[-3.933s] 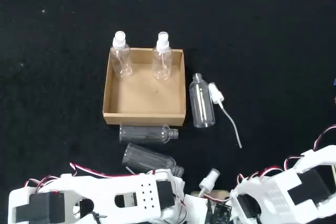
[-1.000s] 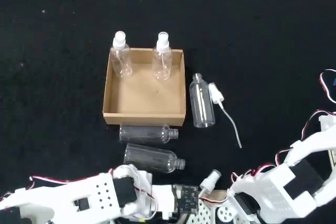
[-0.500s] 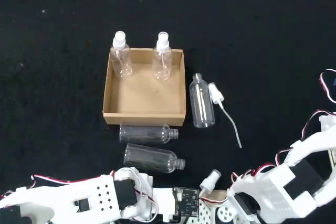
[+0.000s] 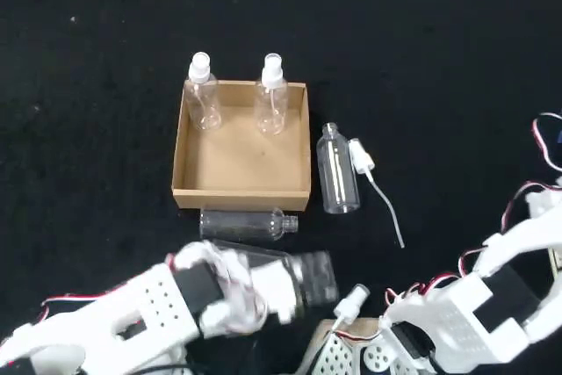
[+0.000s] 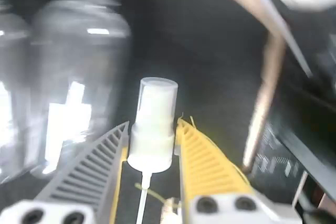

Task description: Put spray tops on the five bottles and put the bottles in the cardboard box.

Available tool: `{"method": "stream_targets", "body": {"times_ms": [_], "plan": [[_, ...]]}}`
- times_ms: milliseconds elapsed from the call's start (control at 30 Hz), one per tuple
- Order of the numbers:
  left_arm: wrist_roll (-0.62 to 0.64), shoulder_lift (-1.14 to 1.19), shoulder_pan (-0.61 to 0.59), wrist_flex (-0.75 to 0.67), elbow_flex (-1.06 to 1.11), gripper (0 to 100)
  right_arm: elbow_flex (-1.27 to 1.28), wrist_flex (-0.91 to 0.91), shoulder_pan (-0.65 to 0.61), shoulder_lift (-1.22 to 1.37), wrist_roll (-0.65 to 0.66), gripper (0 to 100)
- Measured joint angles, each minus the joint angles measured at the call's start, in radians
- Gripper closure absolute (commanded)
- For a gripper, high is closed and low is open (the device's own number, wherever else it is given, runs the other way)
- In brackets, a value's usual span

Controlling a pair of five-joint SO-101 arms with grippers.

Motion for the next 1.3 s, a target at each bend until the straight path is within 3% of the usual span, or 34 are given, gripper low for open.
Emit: {"method": "stream_targets", "body": {"times_ms": [267, 633, 767, 900, 1133, 1300], "plan": [[0.018, 0.000, -0.368, 0.077, -0.092, 97, 0.002, 0.002, -0.192, -0.166, -0.094, 74.0], [0.018, 0.000, -0.864, 0.083, -0.181, 97, 0.117, -0.002, -0.758, -0.307, -0.400, 74.4], [0.018, 0.000, -1.045, 0.081, -0.216, 97, 0.117, -0.031, -0.879, -0.307, -0.488, 74.4], [0.018, 0.000, -1.211, 0.075, -0.261, 97, 0.172, -0.086, -0.942, -0.307, -0.514, 74.4], [0.135, 0.000, -1.418, -0.048, -0.299, 97, 0.496, -0.400, -0.953, -0.307, -0.532, 74.4], [0.181, 0.000, -1.459, -0.109, -0.299, 97, 0.559, -0.589, -0.976, -0.307, -0.612, 74.5]]}}
